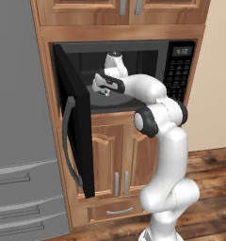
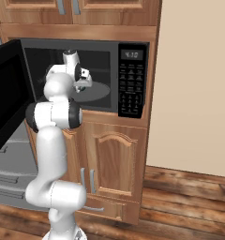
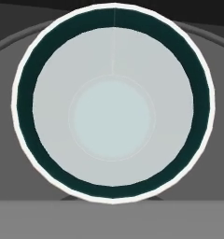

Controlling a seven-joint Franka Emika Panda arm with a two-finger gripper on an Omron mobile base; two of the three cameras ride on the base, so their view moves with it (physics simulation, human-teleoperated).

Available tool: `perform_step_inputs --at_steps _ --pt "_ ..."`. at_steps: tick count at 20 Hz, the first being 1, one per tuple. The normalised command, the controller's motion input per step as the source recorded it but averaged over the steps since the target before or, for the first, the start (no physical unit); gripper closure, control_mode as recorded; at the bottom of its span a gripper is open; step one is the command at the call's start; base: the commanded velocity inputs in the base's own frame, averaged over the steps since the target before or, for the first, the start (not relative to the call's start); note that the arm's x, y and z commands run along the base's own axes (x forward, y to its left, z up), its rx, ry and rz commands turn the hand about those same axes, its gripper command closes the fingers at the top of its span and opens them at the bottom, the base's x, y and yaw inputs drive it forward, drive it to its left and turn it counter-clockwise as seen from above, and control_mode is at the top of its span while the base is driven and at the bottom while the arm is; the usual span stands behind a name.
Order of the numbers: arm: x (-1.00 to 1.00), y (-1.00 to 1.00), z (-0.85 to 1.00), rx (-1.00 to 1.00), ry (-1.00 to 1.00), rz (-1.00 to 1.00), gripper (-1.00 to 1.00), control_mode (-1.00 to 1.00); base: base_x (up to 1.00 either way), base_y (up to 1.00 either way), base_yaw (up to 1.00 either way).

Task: Pick the mug from the counter and place it inside the microwave. Then close the microwave.

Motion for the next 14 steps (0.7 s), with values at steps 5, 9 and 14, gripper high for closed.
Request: perform_step_inputs --at_steps 5,9,14 --pt "0.01 0.0 -0.23 0.0 0.03 0.0 1.0 -1.0 0.0 0.0 0.0" --pt "0.0 0.0 0.0 0.0 0.0 0.0 1.0 -1.0 0.0 0.0 0.0" --pt "0.0 0.0 0.0 0.0 0.0 0.0 -1.0 -1.0 0.0 0.0 0.0"
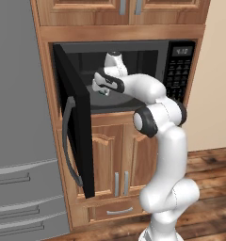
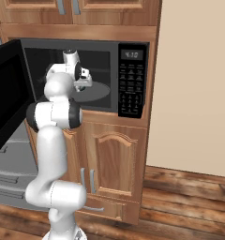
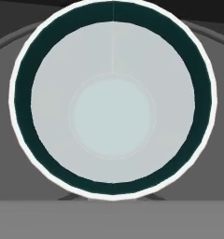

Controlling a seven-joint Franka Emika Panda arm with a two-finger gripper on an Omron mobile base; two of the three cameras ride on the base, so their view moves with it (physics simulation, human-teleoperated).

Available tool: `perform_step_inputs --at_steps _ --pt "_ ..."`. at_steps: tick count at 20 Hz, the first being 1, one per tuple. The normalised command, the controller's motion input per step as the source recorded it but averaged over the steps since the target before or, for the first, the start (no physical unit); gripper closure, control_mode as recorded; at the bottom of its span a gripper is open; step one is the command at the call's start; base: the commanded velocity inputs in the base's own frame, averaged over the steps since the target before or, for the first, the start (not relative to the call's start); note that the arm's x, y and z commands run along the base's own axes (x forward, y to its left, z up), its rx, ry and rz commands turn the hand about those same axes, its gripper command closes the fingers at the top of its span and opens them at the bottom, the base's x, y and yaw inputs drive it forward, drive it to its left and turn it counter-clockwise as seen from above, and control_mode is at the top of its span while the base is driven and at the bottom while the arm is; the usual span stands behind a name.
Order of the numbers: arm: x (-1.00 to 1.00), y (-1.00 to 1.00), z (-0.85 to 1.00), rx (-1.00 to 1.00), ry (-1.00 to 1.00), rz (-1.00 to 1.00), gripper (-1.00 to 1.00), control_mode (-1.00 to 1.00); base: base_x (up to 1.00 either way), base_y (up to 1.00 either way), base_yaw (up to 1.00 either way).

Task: Pick the mug from the counter and place it inside the microwave. Then close the microwave.

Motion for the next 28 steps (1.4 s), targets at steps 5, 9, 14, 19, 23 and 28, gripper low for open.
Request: perform_step_inputs --at_steps 5,9,14,19,23,28 --pt "0.0 0.0 0.0 0.0 0.0 0.0 -1.0 -1.0 0.0 0.0 0.0" --pt "-0.08 0.0 0.0 0.0 0.0 0.0 -1.0 -1.0 0.0 0.0 0.0" --pt "-0.5 0.0 0.0 0.0 -0.02 0.0 -1.0 -1.0 0.0 0.0 0.0" --pt "-0.62 0.0 0.0 0.0 -0.04 0.0 -1.0 -1.0 0.0 0.0 0.0" --pt "-0.56 0.0 0.0 0.0 -0.06 0.0 -1.0 -1.0 0.0 0.0 0.0" --pt "-0.55 0.0 0.0 0.0 -0.1 0.0 -1.0 -1.0 0.0 0.0 0.0"
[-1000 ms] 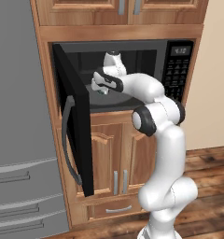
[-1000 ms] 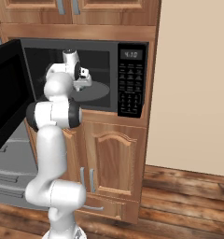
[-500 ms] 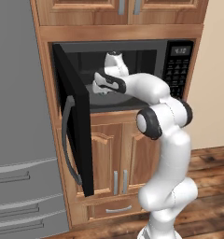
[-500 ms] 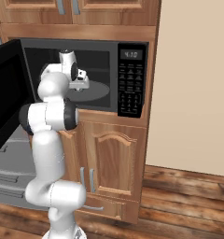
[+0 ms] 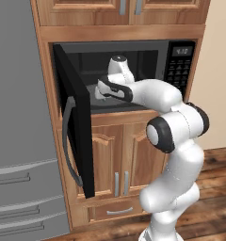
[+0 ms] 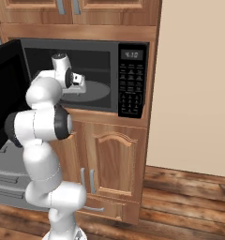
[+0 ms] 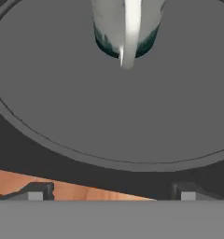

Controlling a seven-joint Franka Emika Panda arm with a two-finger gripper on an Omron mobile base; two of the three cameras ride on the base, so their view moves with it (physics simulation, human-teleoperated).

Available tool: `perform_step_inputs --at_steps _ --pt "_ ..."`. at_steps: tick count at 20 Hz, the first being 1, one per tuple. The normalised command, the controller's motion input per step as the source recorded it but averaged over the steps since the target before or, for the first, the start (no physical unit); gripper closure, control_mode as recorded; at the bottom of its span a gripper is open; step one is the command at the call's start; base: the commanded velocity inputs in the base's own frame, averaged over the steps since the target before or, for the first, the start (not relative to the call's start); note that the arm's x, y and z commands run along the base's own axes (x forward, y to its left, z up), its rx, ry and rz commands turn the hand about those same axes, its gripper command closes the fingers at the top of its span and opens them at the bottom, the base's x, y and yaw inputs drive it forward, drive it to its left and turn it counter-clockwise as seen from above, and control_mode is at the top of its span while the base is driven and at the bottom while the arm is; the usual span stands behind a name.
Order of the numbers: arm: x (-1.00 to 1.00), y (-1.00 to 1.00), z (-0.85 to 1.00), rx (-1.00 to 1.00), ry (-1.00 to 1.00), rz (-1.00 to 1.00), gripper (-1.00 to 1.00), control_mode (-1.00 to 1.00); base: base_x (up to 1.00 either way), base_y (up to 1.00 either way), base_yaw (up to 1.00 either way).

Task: Pick the mug from the counter and place it inside the microwave. Then close the microwave.

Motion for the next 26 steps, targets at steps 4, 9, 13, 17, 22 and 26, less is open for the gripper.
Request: perform_step_inputs --at_steps 4,9,13,17,22,26 --pt "-0.56 0.0 0.06 0.0 -0.08 0.0 -1.0 -1.0 0.0 0.0 0.0" --pt "-0.52 0.0 0.23 0.0 -0.03 0.0 -1.0 -1.0 0.0 0.0 0.0" --pt "-0.49 0.0 0.32 0.0 0.0 0.0 -1.0 -1.0 0.0 0.0 0.0" --pt "-0.51 0.0 0.38 0.0 0.0 0.0 -1.0 -1.0 0.0 0.0 0.0" --pt "-0.48 0.0 0.35 0.0 0.0 0.0 -1.0 -1.0 0.0 0.0 0.0" --pt "-0.58 -0.1 0.2 0.0 -0.02 0.0 -1.0 -1.0 0.0 0.0 0.0"
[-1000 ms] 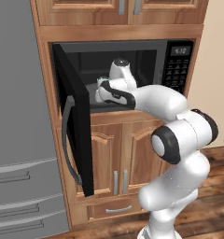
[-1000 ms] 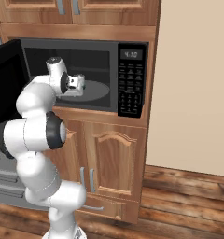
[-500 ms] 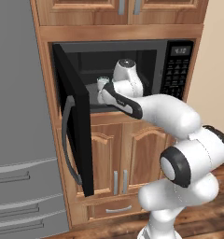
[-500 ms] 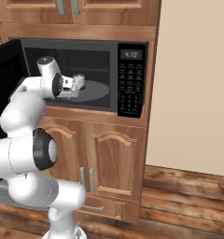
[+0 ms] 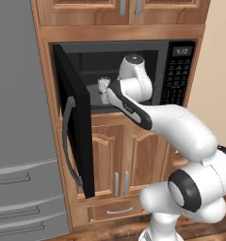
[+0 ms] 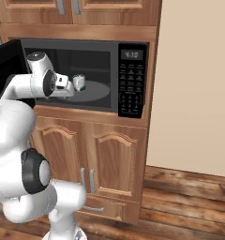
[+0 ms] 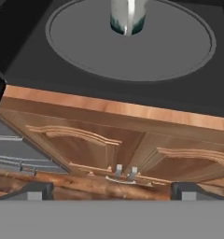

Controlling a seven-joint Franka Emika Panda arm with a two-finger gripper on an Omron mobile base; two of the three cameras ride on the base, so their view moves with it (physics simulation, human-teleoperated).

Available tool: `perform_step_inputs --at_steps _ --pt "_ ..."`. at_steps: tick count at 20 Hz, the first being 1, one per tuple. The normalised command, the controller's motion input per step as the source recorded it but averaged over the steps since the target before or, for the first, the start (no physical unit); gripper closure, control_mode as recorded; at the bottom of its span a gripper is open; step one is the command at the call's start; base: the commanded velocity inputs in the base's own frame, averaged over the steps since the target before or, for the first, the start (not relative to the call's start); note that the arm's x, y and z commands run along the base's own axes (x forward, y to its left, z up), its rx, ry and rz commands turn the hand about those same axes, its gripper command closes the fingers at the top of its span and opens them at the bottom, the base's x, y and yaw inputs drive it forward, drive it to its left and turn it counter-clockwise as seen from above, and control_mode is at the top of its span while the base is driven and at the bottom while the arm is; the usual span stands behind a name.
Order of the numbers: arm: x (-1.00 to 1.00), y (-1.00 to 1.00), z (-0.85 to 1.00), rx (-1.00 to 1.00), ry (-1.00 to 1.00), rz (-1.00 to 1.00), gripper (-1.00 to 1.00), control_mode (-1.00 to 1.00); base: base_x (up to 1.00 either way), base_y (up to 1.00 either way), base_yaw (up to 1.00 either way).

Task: Pick the mug from the counter and place it inside the microwave. Then close the microwave.

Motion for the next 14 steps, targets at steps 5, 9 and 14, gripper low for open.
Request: perform_step_inputs --at_steps 5,9,14 --pt "-0.67 -0.14 0.16 0.0 -0.05 0.0 -1.0 -1.0 0.0 0.0 0.0" --pt "-0.7 -0.15 0.07 0.0 -0.08 0.0 -1.0 -1.0 0.0 0.0 0.0" --pt "-0.68 -0.1 0.0 0.0 -0.14 0.0 -1.0 -1.0 0.0 0.0 0.0"
